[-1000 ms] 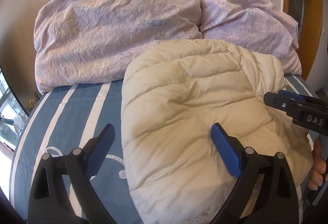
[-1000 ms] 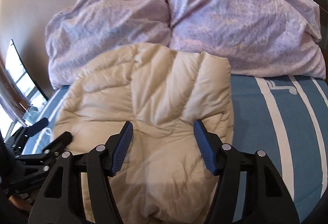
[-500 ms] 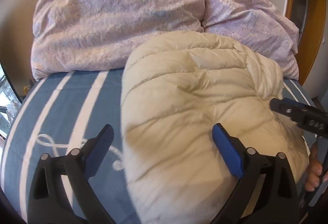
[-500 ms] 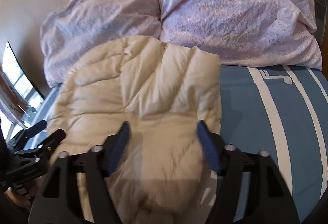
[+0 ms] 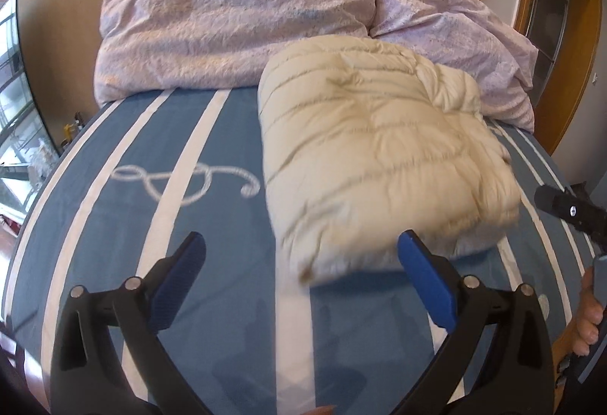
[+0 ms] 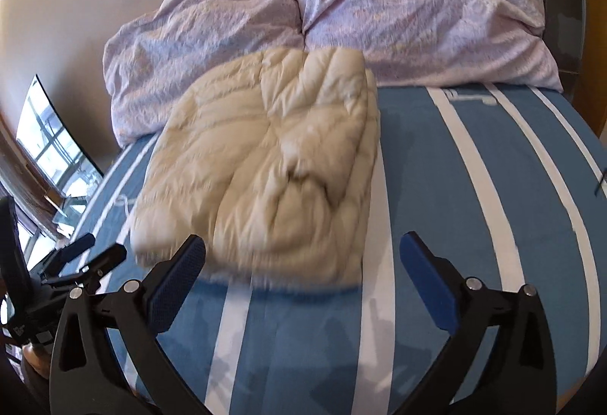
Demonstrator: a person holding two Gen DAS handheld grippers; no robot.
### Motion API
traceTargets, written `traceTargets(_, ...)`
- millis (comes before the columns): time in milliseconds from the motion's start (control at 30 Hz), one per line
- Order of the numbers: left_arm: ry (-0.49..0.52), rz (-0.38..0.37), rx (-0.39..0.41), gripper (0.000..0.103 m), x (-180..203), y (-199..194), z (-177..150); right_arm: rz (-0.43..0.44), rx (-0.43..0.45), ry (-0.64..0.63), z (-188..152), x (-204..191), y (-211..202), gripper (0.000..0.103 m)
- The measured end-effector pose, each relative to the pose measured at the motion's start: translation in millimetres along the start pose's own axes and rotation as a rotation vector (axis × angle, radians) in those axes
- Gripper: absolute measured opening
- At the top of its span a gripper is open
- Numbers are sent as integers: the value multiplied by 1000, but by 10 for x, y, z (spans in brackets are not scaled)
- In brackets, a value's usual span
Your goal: Fold large clothes
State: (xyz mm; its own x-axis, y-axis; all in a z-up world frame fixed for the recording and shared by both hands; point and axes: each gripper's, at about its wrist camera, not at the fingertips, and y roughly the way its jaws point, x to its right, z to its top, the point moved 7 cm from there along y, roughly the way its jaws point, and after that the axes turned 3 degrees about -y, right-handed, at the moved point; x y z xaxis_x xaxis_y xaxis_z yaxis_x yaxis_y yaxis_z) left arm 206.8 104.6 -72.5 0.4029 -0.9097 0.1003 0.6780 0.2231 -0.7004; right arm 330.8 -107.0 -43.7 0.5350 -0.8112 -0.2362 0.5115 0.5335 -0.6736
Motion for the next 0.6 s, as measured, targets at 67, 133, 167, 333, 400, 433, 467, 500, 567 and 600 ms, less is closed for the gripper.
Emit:
traceTargets(67, -9, 3, -10, 101, -12, -58, -91, -9, -6, -22, -113, -75, -62, 102)
traceTargets(133, -24, -1, -36, 101, -27, -108, -200, -16, -9, -40, -206, -146, -121, 102)
traceTargets(167, -31, -7, -45, 101, -34, -128, -240, -18, -9, -47, -257, -188, -160, 102)
traceTargets(333, -37, -10, -61, 101, -31, -260, -423, -12, -9, -43, -410, -272, -324, 102)
traceTargets(400, -39, -19, -63, 101, -19, -316, -470, -14, -6, -39, -444, -281, -386, 102)
traceTargets(433, -41, -23, -62, 101, -15, -354, -494, -13, -4, -39, -462, -287, -426, 102)
traceTargets(467, -42, -28, -60, 101, -13, -391, -514, -12, -2, -40, -471, -292, -453, 102)
traceTargets(500, -45, -32, -60, 101, -10, -436, -543, -11, -1, -40, -487, -296, -486, 102)
traceTargets(567, -51, -38, -63, 101, 0, -495, -586, -6, 1, -37, -533, -310, -558, 102)
traceTargets(600, -52, -41, -65, 101, 6, -517, -599, -1, 1, -35, -551, -316, -587, 102)
